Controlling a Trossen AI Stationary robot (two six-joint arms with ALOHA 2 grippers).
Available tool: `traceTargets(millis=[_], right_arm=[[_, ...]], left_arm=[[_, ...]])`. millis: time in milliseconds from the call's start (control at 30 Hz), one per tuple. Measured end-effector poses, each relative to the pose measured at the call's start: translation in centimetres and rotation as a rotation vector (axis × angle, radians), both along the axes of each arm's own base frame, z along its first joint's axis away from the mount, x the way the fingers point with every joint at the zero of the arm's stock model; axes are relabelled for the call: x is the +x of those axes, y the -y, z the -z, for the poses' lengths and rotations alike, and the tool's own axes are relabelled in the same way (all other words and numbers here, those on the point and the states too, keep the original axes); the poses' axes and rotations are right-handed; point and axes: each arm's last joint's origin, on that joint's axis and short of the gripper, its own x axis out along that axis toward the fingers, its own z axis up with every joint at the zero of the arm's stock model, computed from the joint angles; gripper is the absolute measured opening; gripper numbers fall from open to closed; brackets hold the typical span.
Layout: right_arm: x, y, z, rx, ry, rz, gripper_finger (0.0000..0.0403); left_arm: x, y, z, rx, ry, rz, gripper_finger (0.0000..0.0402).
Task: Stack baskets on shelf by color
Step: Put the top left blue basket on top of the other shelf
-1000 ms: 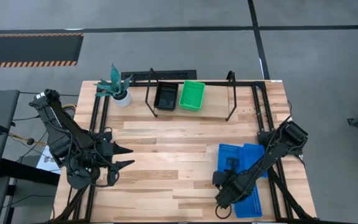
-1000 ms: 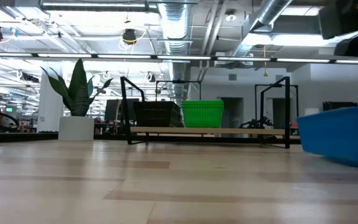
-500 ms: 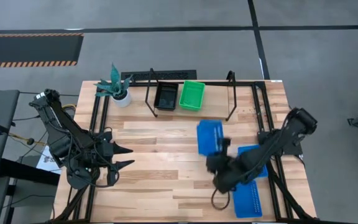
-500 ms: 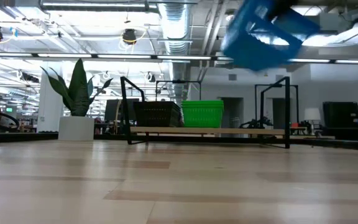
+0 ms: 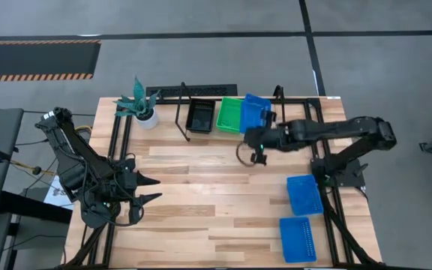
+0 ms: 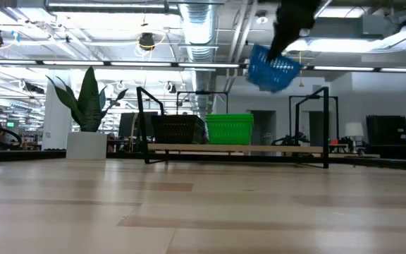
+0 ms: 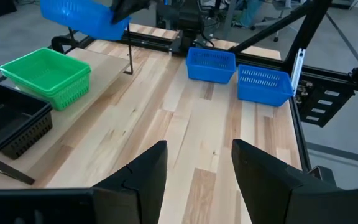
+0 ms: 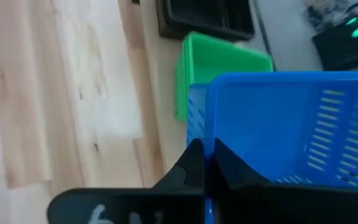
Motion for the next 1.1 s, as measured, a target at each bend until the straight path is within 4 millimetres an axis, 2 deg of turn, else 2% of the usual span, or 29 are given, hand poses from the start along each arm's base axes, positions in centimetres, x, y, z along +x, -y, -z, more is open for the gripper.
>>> traceTargets(millis=[167, 433, 633, 1100], right_arm=[[-0.9, 3.3, 2.5, 0.028, -0.066, 0.044, 0.001], [-0.8, 6.7, 4.9, 0.101, -0.089, 0.077, 0.0011], [-0.6, 8.1, 6.0, 0.158, -0.124, 0.093, 0.0014], [0.5, 9.5, 9.7, 0.239, -0.279, 0.111, 0.0028]], left_arm=[[0.0, 0.0, 0.0, 0.002, -0.002, 0.0, 0.0169], [0.0, -0.1, 0.1, 0.007, -0.005, -0.001, 0.0169], [0.0, 0.0, 0.1, -0.002, -0.015, 0.011, 0.0169], [-0.1, -0.1, 0.1, 0.004, -0.021, 0.011, 0.0169]])
